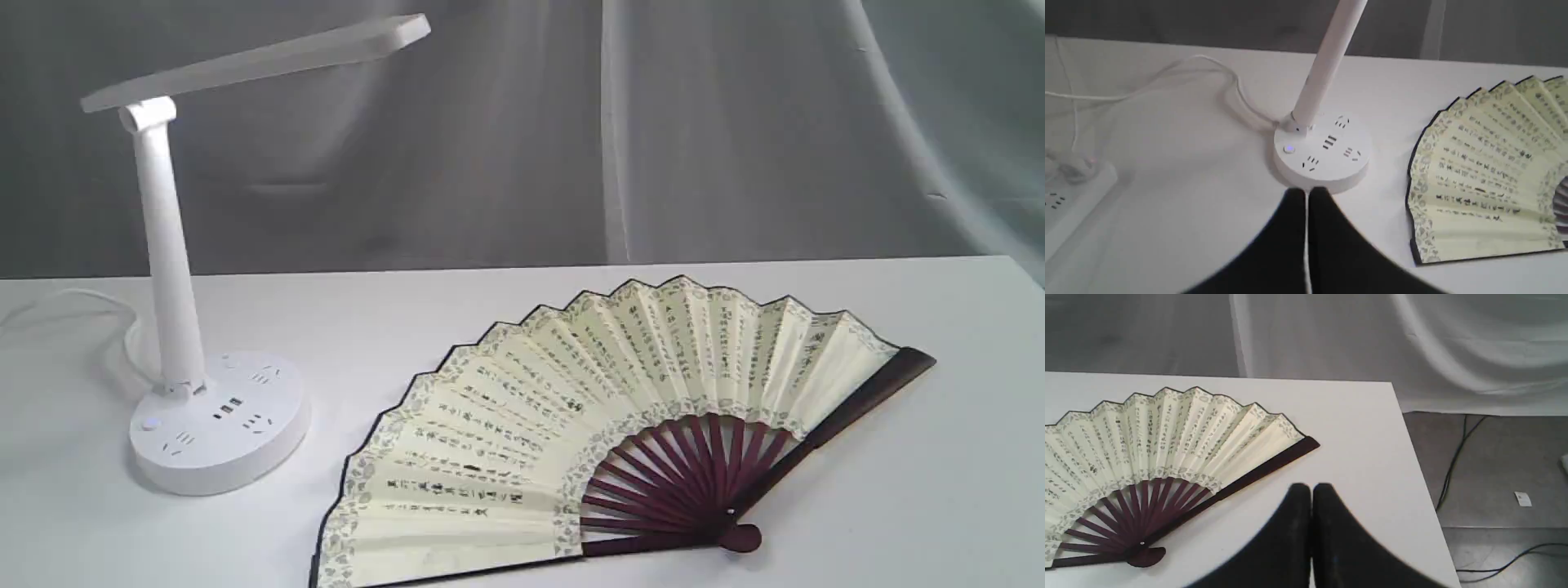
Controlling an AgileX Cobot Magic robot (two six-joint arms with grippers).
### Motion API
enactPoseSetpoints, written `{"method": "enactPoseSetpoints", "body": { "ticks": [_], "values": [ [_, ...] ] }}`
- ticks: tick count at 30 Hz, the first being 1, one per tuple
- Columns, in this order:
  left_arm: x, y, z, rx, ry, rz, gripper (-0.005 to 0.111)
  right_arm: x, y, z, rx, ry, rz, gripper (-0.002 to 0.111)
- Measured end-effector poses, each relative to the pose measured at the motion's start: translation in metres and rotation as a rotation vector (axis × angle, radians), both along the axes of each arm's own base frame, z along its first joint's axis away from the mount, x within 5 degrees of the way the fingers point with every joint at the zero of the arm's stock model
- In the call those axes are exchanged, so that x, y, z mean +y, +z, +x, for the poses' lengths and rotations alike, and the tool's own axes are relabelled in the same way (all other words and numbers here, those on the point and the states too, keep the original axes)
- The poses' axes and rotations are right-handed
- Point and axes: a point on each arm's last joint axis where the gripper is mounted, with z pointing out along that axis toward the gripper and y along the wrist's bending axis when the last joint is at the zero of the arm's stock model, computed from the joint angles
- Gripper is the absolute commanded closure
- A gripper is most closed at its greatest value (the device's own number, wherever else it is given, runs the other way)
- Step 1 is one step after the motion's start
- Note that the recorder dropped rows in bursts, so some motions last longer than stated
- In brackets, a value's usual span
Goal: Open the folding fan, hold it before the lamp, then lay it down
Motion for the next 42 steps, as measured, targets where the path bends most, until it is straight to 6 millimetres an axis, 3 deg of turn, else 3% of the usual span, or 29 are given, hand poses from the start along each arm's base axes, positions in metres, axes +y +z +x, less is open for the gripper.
{"method": "enactPoseSetpoints", "body": {
  "ticks": [17, 21, 25, 30, 34, 38, 42],
  "values": [
    [0.017, 0.013, -0.098, -0.41, 0.011, -0.04, 0.107, 0.003, 0.005, -0.106, -0.332, -0.023, -0.077, 0.108],
    [0.02, 0.01, -0.119, -0.494, 0.014, -0.053, 0.107, 0.004, 0.001, -0.127, -0.405, -0.035, -0.094, 0.108],
    [0.021, 0.009, -0.125, -0.519, 0.021, -0.055, 0.107, 0.004, -0.015, -0.143, -0.449, -0.039, -0.103, 0.108],
    [0.021, 0.01, -0.125, -0.521, 0.028, -0.052, 0.107, 0.004, -0.034, -0.137, -0.363, -0.016, -0.156, 0.108],
    [0.021, 0.011, -0.125, -0.537, 0.034, -0.04, 0.107, 0.007, -0.035, -0.134, -0.357, 0.016, -0.173, 0.108],
    [0.019, 0.005, -0.112, -0.591, 0.029, -0.01, 0.107, 0.007, -0.04, -0.126, -0.369, 0.023, -0.181, 0.108],
    [0.014, -0.011, -0.09, -0.644, -0.002, 0.003, 0.107, 0.006, -0.056, -0.105, -0.357, 0.022, -0.149, 0.108]
  ]
}}
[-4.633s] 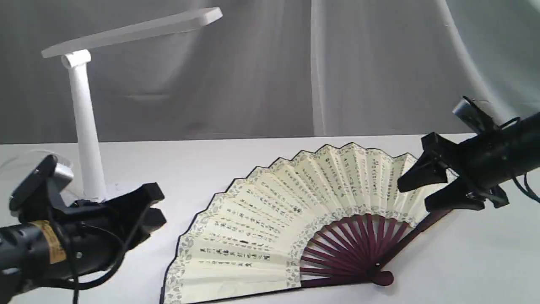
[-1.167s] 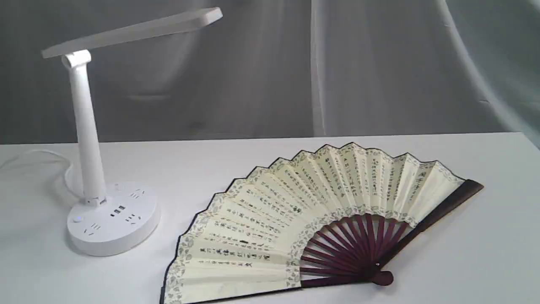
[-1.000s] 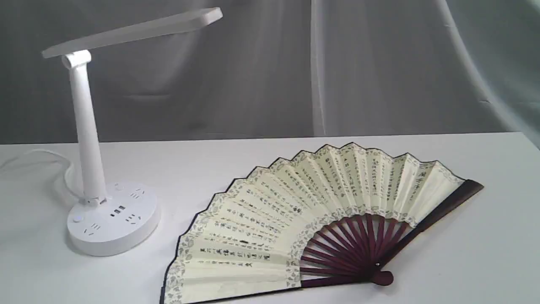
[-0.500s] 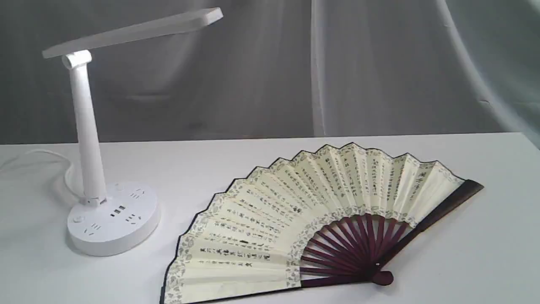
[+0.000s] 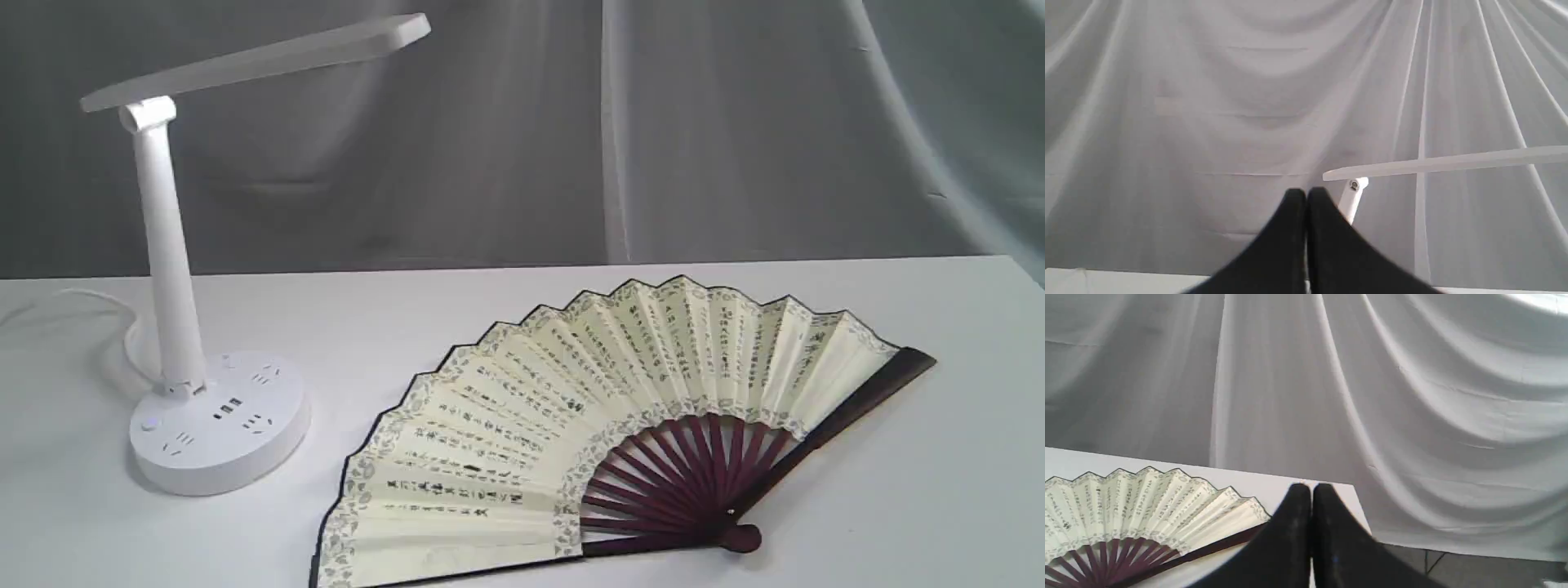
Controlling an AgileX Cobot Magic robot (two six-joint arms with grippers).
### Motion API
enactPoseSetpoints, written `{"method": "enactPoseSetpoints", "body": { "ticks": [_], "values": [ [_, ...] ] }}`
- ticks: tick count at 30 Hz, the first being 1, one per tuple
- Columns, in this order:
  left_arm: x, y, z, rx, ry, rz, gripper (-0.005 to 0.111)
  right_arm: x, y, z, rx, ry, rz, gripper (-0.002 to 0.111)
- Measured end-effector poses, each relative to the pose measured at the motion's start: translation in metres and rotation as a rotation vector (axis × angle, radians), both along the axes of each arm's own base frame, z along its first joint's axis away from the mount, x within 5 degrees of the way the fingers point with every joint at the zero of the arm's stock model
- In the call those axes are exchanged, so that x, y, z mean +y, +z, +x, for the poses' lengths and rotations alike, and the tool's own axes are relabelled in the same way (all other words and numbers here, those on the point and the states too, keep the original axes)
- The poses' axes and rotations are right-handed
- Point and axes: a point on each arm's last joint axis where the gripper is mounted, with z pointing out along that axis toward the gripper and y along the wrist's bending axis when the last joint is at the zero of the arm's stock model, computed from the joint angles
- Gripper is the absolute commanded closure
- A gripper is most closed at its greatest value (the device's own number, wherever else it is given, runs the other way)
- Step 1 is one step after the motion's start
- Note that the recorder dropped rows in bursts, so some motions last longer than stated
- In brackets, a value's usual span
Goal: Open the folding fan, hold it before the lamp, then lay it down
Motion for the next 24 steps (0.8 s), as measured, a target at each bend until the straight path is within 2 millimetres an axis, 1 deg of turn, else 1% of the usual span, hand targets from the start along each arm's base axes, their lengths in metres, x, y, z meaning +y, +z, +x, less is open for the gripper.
{"method": "enactPoseSetpoints", "body": {
  "ticks": [5, 8, 10, 13, 17, 21, 24],
  "values": [
    [-0.006, -0.034, 0.026, 0.03, -0.024, 0.021, 0.107, -0.004, -0.031, 0.032, -0.006, -0.025, 0.098, 0.108],
    [-0.009, -0.056, 0.039, 0.049, -0.039, 0.031, 0.107, -0.007, -0.052, 0.048, -0.007, -0.051, 0.073, 0.108],
    [-0.011, -0.068, 0.045, 0.05, -0.049, 0.036, 0.107, -0.009, -0.071, 0.058, 0.028, -0.058, 0.062, 0.108],
    [-0.014, -0.089, 0.054, 0.055, -0.066, 0.043, 0.107, -0.009, -0.092, 0.067, 0.062, -0.053, 0.06, 0.108],
    [-0.018, -0.111, 0.061, 0.017, -0.097, 0.047, 0.107, -0.006, -0.108, 0.076, 0.022, -0.021, 0.087, 0.108],
    [-0.02, -0.129, 0.065, 0.023, -0.111, 0.05, 0.107, -0.003, -0.126, 0.084, -0.032, 0.016, 0.1, 0.108],
    [-0.02, -0.135, 0.066, 0.043, -0.111, 0.052, 0.107, -0.002, -0.138, 0.089, -0.08, 0.042, 0.096, 0.108]
  ]
}}
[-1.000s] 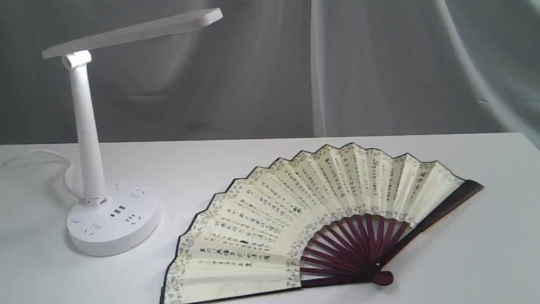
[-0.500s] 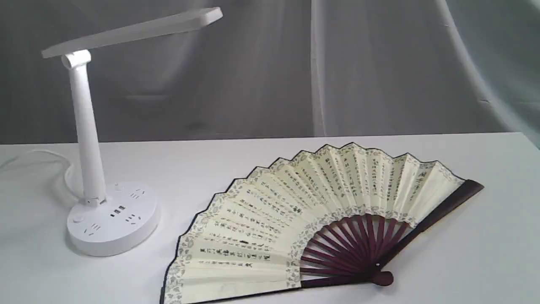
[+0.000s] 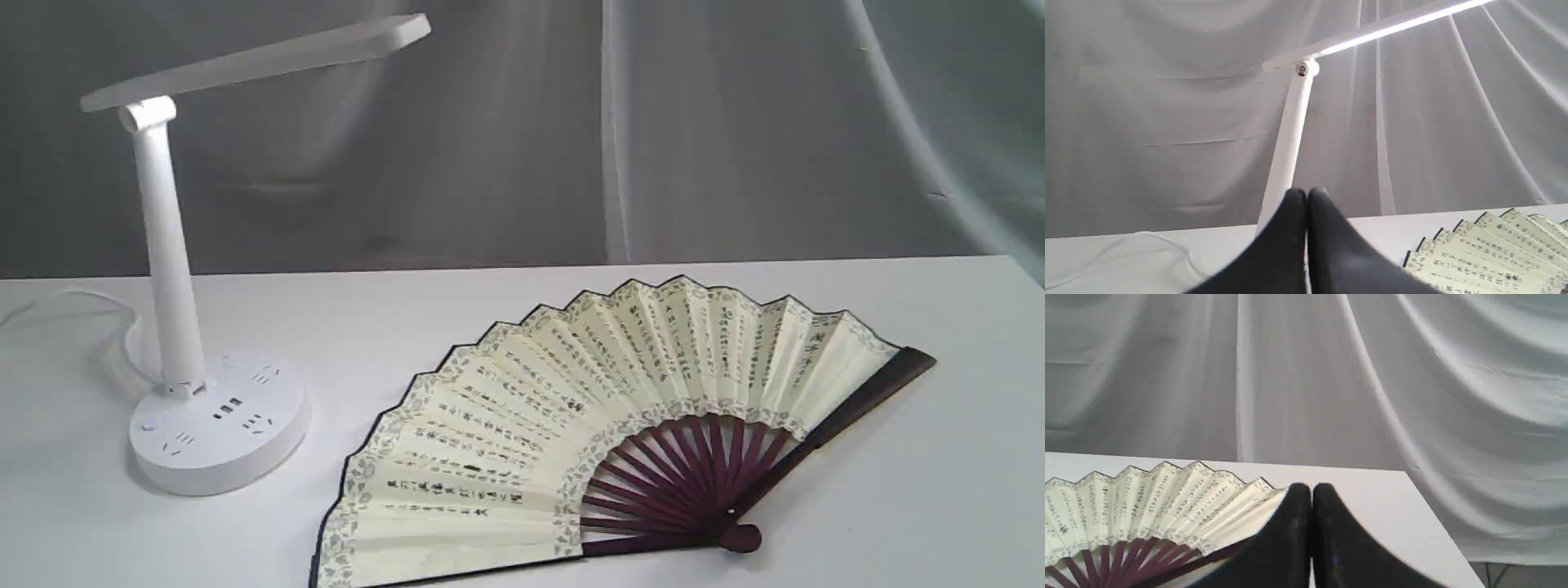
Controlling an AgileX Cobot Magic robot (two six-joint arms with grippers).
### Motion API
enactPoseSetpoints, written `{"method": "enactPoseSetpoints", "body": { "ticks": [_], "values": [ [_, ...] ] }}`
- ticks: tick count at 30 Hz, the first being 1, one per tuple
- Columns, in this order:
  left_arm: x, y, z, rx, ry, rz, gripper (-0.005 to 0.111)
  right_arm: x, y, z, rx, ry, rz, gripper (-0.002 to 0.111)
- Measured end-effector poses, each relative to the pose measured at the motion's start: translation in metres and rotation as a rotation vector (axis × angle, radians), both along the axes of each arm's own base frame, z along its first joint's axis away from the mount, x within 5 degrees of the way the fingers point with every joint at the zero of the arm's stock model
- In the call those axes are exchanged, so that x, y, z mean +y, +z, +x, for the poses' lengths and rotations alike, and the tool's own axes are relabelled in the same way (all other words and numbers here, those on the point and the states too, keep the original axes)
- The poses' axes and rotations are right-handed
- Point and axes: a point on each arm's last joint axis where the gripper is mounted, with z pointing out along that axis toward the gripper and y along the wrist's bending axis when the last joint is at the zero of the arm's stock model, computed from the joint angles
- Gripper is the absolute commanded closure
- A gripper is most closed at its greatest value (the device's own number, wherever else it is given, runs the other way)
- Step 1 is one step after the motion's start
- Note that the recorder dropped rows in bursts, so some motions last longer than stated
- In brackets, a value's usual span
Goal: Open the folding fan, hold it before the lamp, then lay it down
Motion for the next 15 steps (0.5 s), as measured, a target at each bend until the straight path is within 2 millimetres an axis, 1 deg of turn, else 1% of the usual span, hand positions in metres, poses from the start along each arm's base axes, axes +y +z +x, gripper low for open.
{"method": "enactPoseSetpoints", "body": {
  "ticks": [2, 9, 15],
  "values": [
    [0.0, 0.0, 0.0, 0.005, 0.001, 0.001, 0.107, 0.001, -0.003, 0.001, -0.023, 0.008, -0.002, 0.108],
    [0.001, -0.003, 0.0, 0.03, 0.007, 0.004, 0.107, 0.001, -0.002, 0.001, -0.049, 0.015, 0.011, 0.108],
    [0.004, -0.019, 0.001, 0.205, 0.046, 0.025, 0.107, -0.001, -0.015, 0.001, 0.096, -0.01, 0.033, 0.108]
  ]
}}
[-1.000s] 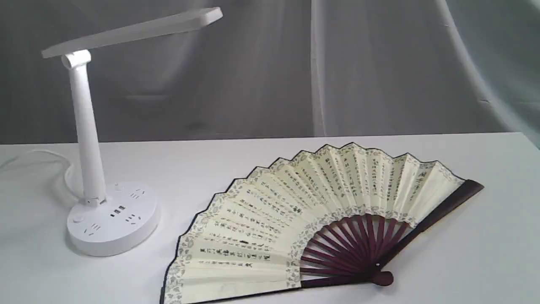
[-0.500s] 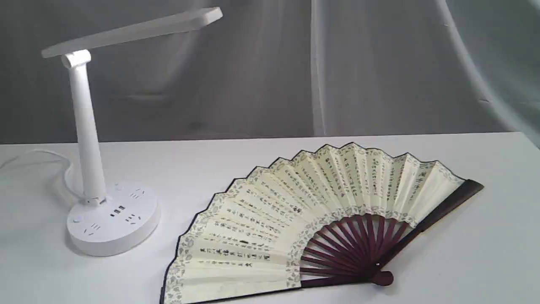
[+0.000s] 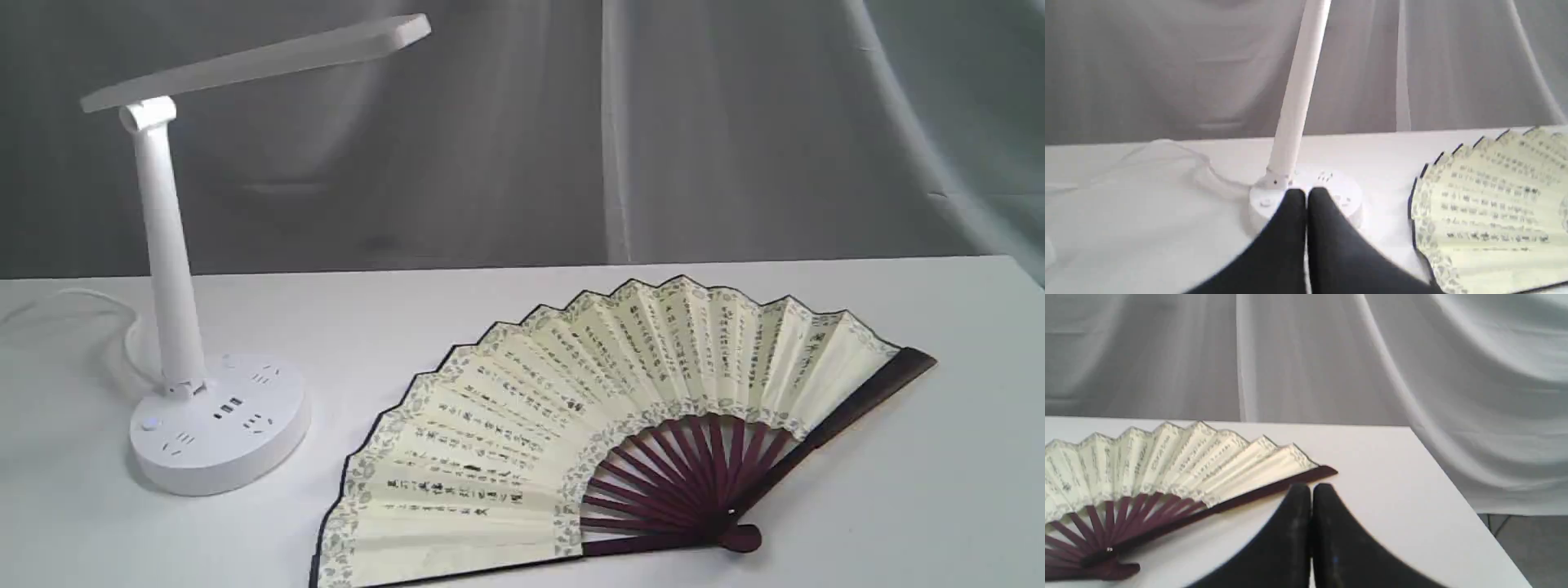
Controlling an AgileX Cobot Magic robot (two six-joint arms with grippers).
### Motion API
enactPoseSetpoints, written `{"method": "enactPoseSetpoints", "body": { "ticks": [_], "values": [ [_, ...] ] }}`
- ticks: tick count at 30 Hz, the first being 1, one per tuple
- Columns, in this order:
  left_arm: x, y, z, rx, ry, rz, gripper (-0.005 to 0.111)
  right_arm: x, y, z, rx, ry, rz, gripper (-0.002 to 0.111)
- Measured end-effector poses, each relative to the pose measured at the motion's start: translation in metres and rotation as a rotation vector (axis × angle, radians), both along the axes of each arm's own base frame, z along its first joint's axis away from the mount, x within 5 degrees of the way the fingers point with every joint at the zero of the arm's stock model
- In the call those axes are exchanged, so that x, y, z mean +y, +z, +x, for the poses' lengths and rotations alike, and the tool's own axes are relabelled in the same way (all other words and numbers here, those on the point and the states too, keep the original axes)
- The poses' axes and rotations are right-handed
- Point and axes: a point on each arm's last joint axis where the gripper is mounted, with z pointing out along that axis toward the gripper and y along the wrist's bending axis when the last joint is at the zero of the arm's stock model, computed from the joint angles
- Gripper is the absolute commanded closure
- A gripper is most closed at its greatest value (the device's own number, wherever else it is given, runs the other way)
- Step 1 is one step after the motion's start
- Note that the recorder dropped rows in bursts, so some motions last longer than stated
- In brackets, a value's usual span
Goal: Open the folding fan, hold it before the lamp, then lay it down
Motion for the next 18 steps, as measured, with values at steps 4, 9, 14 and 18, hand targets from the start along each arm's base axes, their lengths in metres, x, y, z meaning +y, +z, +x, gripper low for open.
{"method": "enactPoseSetpoints", "body": {
  "ticks": [4, 9, 14, 18],
  "values": [
    [0.0006, -0.0024, -0.0002, 0.026, 0.006, 0.003, 0.107, -0.0005, -0.0037, -0.0004, 0.04, -0.006, 0.005, 0.108],
    [0.0006, -0.0028, -0.0002, 0.03, 0.007, 0.004, 0.107, -0.0006, -0.004, -0.0005, 0.044, -0.007, 0.005, 0.108],
    [0.0006, -0.0028, -0.0002, 0.03, 0.007, 0.004, 0.107, -0.0006, -0.004, -0.0005, 0.044, -0.007, 0.005, 0.108],
    [0.0006, -0.0028, -0.0002, 0.03, 0.007, 0.004, 0.107, -0.0006, -0.004, -0.0005, 0.044, -0.007, 0.005, 0.108]
  ]
}}
